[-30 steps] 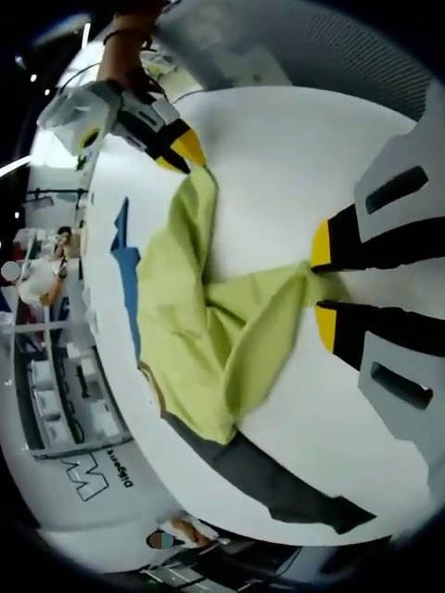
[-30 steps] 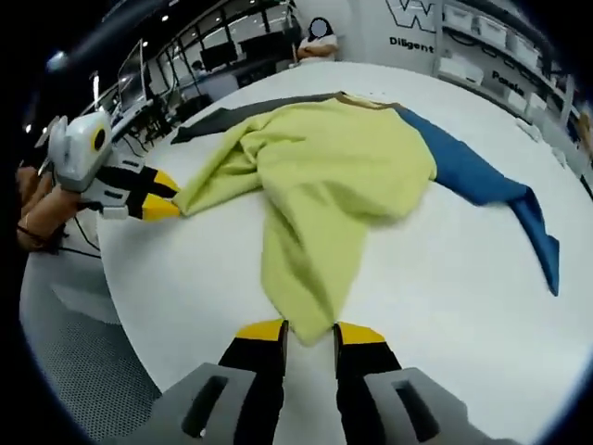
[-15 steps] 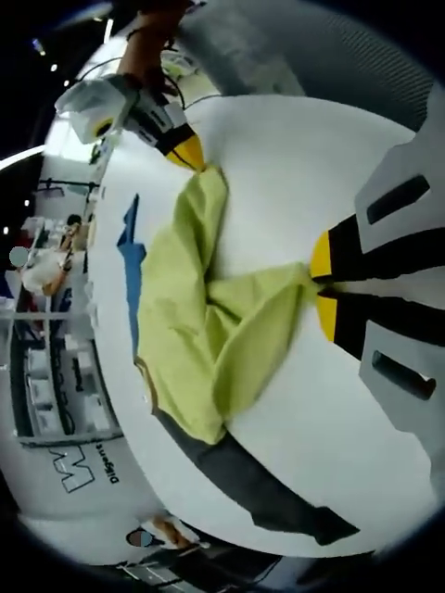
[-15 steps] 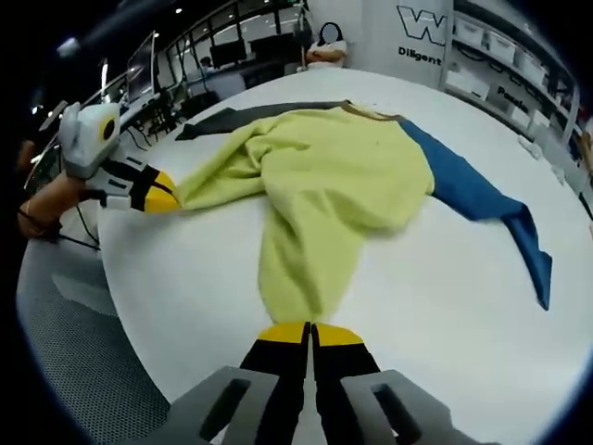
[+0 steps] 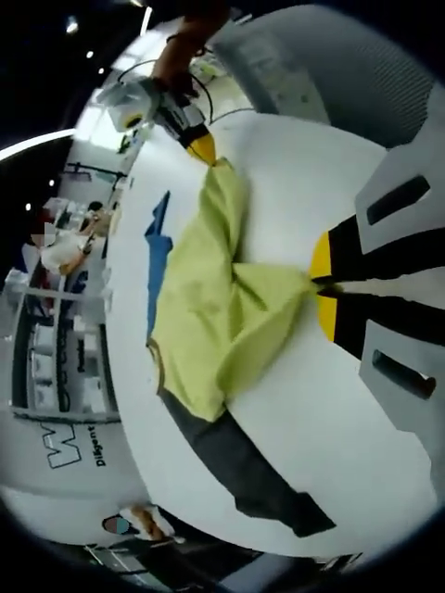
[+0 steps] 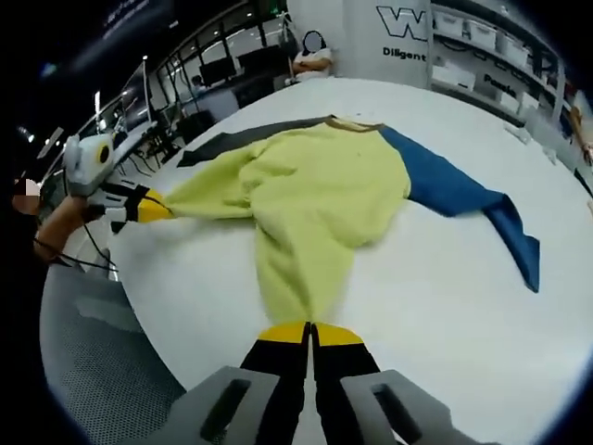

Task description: Fold the garment on the visible template until the final outline fits inside the template.

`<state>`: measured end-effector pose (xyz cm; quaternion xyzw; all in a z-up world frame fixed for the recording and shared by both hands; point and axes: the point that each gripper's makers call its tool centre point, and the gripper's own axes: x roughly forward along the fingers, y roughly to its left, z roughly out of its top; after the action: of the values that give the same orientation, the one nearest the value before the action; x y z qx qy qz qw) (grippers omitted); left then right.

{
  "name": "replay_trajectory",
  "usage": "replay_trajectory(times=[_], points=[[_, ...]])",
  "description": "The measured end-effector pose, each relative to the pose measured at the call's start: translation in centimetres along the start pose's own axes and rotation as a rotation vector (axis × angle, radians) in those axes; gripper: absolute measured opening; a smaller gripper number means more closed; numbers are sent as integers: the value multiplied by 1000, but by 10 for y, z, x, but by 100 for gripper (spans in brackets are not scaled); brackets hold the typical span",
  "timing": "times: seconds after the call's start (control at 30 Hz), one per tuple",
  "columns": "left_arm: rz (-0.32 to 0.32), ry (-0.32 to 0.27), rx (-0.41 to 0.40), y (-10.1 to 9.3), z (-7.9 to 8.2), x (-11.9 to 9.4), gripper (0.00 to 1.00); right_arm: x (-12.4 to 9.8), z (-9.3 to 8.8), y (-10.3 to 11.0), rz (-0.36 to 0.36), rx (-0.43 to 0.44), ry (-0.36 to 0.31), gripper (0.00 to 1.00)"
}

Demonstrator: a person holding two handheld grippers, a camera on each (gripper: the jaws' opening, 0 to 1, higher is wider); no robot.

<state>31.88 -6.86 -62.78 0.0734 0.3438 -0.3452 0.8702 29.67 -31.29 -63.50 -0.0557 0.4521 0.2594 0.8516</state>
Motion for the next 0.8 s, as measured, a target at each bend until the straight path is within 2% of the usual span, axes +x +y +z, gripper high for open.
replay_trajectory(times=[0.2, 0.4, 0.5, 0.6, 0.8], points=[[-5, 7, -22, 1, -1, -13, 3, -15, 1, -3, -1, 4, 11, 0], [7, 56, -53, 6, -12, -25, 3, -25, -1, -8, -17, 9, 23, 0], [27, 90, -78, 14, -20, -31, 3, -29, -5, -14, -36, 17, 37, 0], [38, 97, -91, 21, -25, -35, 3, -32, -7, -17, -42, 33, 39, 0], [60, 147, -160, 37, -43, -38, 3, -26, -18, -27, -50, 67, 62, 0]])
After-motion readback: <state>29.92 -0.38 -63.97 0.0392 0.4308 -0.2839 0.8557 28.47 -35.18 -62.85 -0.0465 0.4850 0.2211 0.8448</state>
